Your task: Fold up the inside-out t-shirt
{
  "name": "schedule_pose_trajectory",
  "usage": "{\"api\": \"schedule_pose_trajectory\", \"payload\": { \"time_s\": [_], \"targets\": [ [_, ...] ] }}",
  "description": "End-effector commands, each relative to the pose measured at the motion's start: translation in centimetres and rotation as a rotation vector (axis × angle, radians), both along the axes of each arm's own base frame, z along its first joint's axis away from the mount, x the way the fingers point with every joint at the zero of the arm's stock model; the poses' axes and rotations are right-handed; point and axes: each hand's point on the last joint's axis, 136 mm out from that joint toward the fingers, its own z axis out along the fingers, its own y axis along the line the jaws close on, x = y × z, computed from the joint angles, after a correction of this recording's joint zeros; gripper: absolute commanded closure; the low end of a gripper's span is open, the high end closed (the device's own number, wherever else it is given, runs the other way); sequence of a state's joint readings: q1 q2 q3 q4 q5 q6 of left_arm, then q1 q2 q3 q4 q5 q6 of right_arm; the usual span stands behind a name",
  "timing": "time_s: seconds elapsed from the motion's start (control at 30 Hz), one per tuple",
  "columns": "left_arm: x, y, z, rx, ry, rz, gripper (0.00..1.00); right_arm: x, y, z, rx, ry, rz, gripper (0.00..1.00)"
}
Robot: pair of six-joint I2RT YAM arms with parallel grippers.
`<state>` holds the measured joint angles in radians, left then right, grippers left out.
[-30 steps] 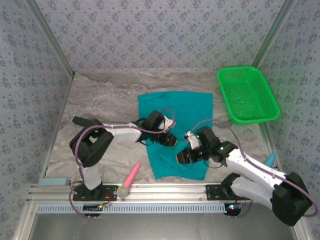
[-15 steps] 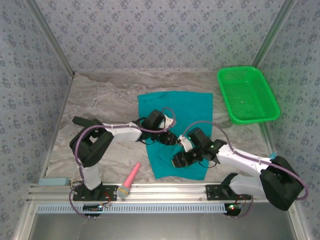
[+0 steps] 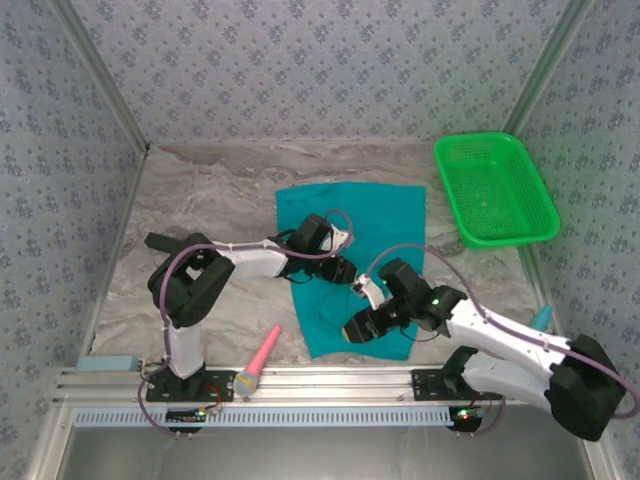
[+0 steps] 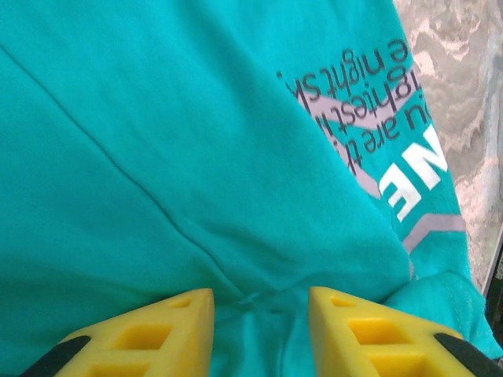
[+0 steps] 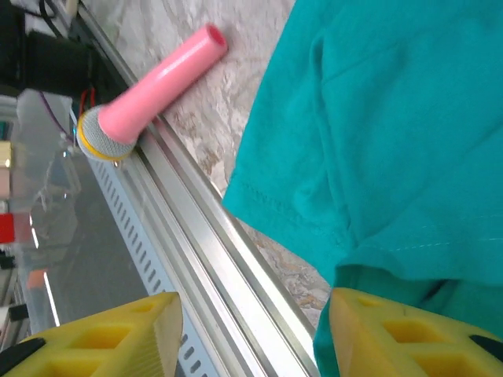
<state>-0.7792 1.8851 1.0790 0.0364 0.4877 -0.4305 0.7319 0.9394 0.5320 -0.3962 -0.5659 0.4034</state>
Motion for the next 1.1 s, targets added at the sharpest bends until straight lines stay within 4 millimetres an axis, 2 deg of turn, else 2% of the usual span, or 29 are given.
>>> {"api": "schedule_pose_trajectory", "payload": {
  "time_s": [0.0, 0.03, 0.13, 0.2, 0.3, 0.37, 0.4, 0.47, 0.57, 0.7, 0.8, 0.9, 1.07],
  "targets": [
    [2.7, 0.3, 1.5, 0.024, -0.076, 0.023, 0.62, 3.4, -3.3, 1.6, -0.091, -0.025, -0.23, 0.42],
    [3.2, 0.3, 2.0, 0.025, -0.092, 0.018, 0.62, 4.6, -4.9, 1.5, -0.132, -0.02, -0.326, 0.42],
    [3.7, 0.4, 4.9, -0.013, -0.168, -0.013, 0.6, 6.2, -9.0, 0.6, -0.248, 0.056, -0.57, 0.43],
    [3.9, 1.0, 7.1, -0.034, -0.242, -0.035, 0.59, 5.8, -11.3, -0.8, -0.322, 0.179, -0.732, 0.4],
    [1.5, 0.4, 10.3, -0.093, -0.362, -0.19, 0.54, 5.0, -13.6, -2.3, -0.376, 0.332, -0.891, 0.4],
    [-1.5, -1.0, 11.4, -0.139, -0.432, -0.337, 0.5, 5.2, -14.9, -2.7, -0.368, 0.375, -0.979, 0.4],
    [-3.8, -2.1, 11.4, -0.155, -0.46, -0.436, 0.5, 5.6, -15.7, -2.7, -0.353, 0.379, -1.024, 0.38],
    [-8.5, -4.5, 10.3, -0.155, -0.489, -0.633, 0.49, 6.4, -17.6, -2.4, -0.326, 0.388, -1.14, 0.37],
    [-14.4, -6.6, 8.3, -0.123, -0.543, -0.892, 0.49, 8.1, -18.9, -1.6, -0.214, 0.42, -1.231, 0.35],
    [-18.8, -8.0, 6.5, -0.146, -0.609, -1.093, 0.48, 9.7, -20.8, -1.0, -0.168, 0.421, -1.275, 0.33],
    [-20.6, -8.5, 5.0, -0.151, -0.678, -1.194, 0.46, 10.2, -22.5, -0.8, -0.174, 0.429, -1.318, 0.3],
    [-20.8, -10.1, 3.6, -0.11, -0.734, -1.209, 0.45, 10.7, -23.5, -0.9, -0.152, 0.406, -1.342, 0.3],
    [-20.6, -12.8, 0.5, 0.005, -0.788, -1.247, 0.45, 11.1, -23.0, -1.2, -0.085, 0.413, -1.339, 0.3]
  ]
}}
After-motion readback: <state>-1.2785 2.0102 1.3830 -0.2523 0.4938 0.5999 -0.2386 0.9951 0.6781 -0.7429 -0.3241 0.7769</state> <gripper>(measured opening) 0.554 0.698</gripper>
